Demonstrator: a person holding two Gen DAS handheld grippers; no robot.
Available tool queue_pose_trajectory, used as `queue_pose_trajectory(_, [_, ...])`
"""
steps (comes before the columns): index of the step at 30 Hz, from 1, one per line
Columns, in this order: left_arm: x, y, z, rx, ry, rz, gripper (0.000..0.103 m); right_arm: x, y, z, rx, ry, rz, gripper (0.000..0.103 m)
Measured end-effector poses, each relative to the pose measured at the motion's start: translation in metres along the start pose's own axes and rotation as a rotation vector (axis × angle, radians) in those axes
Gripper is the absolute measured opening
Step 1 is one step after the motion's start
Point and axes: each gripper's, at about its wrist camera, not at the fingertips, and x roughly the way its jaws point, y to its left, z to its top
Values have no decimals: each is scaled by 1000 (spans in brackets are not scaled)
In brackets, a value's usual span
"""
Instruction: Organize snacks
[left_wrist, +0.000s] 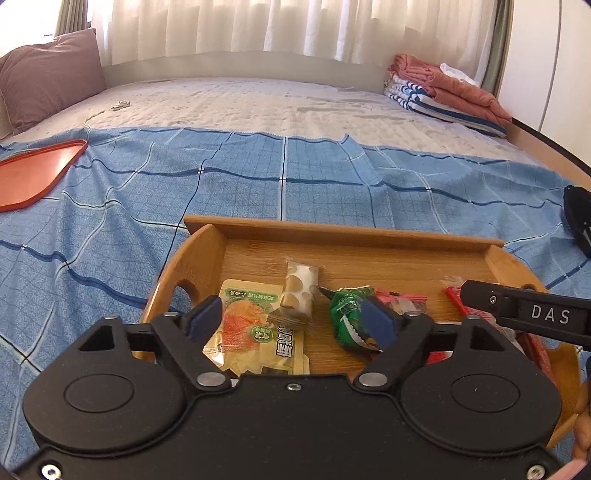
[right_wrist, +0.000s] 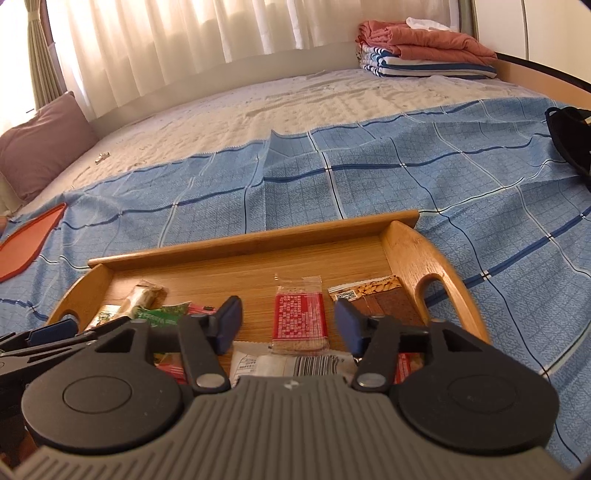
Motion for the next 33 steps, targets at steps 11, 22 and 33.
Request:
queue_pose_trajectory(11, [-72,-11,-7,68,-16,-15,88,-69,8,-4,-41,-48,10,83])
queue_pose_trajectory(22, [-175,-3,-20,62,-55,-28,90,-159,28,-12,-102,-120,28,87])
queue_pose_trajectory(33, [-276,1,-49,41,-56,-47,90,-251,43,-57,-165,-176,95,87])
